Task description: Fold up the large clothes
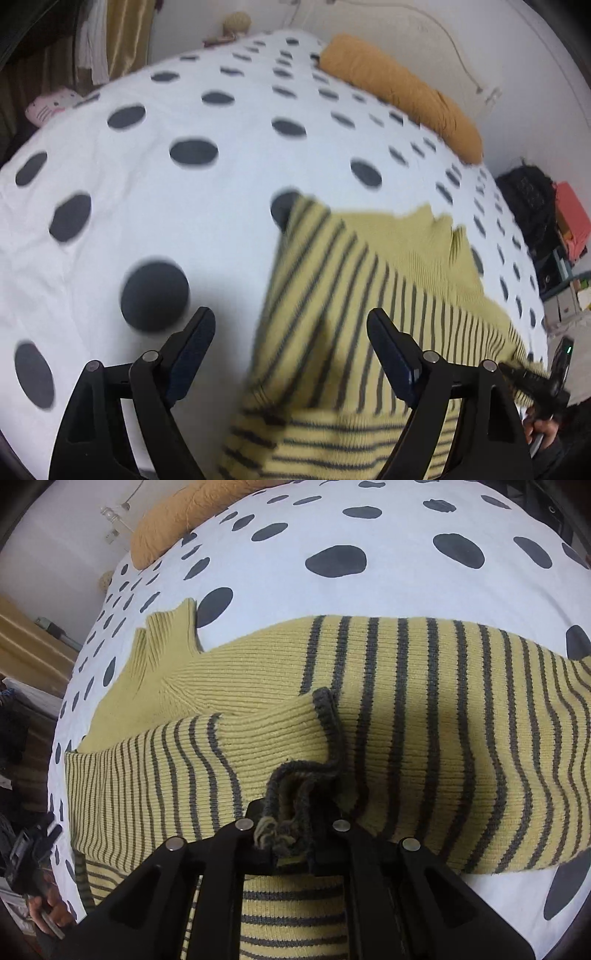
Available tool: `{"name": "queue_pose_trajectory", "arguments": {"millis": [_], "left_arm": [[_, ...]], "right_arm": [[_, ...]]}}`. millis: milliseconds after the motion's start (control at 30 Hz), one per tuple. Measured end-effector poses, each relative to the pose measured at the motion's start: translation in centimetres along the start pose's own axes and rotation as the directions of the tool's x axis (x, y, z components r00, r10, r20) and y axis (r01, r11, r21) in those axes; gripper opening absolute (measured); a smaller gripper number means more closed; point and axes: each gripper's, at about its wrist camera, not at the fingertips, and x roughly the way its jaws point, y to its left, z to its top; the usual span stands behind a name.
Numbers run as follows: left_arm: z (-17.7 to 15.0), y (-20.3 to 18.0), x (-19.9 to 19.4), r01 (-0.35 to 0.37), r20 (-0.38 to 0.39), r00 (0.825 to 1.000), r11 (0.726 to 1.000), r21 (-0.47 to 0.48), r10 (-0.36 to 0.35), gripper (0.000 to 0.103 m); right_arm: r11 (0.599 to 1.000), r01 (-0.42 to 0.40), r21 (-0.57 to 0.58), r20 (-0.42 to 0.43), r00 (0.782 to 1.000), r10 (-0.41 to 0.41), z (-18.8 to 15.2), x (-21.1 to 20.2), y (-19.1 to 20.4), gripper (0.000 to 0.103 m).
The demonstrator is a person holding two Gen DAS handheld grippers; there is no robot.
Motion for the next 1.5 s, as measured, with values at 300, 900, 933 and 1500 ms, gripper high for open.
{"name": "queue_pose_trajectory", "arguments": {"millis": [300, 900, 933, 1500], "left_arm": [[5.6, -1.6, 10.8, 0.159, -0.261, 0.955, 0.986, 0.054, -0.140, 0.080], [6.2, 3.4, 4.2, 0.058, -0.114, 0.991, 0.996, -0.073, -0.067, 0.060], [5.1, 3.6, 2.4, 0.072, -0.103, 0.992, 0.995, -0.062, -0.078, 0.076], [-8.1, 2.4, -0.5, -0.076, -0.258, 0.961, 0.991, 0.113, 0.103, 0.006]], "right_arm": [[1.000, -0.010, 0.003, 0.014, 1.000, 0.010, -0.3, -0.7, -1.0, 0.010], [0.997, 0.062, -0.042, 0.067, 0.996, -0.059, -0.6, -3.4, 0.0, 0.016], [0.997, 0.059, -0.049, 0.092, 0.994, -0.054, -1.4, -4.9, -0.3, 0.016], [0.999, 0.040, -0.019, -0.051, 0.998, -0.041, -10.8, -4.7, -1.6, 0.016]]}}
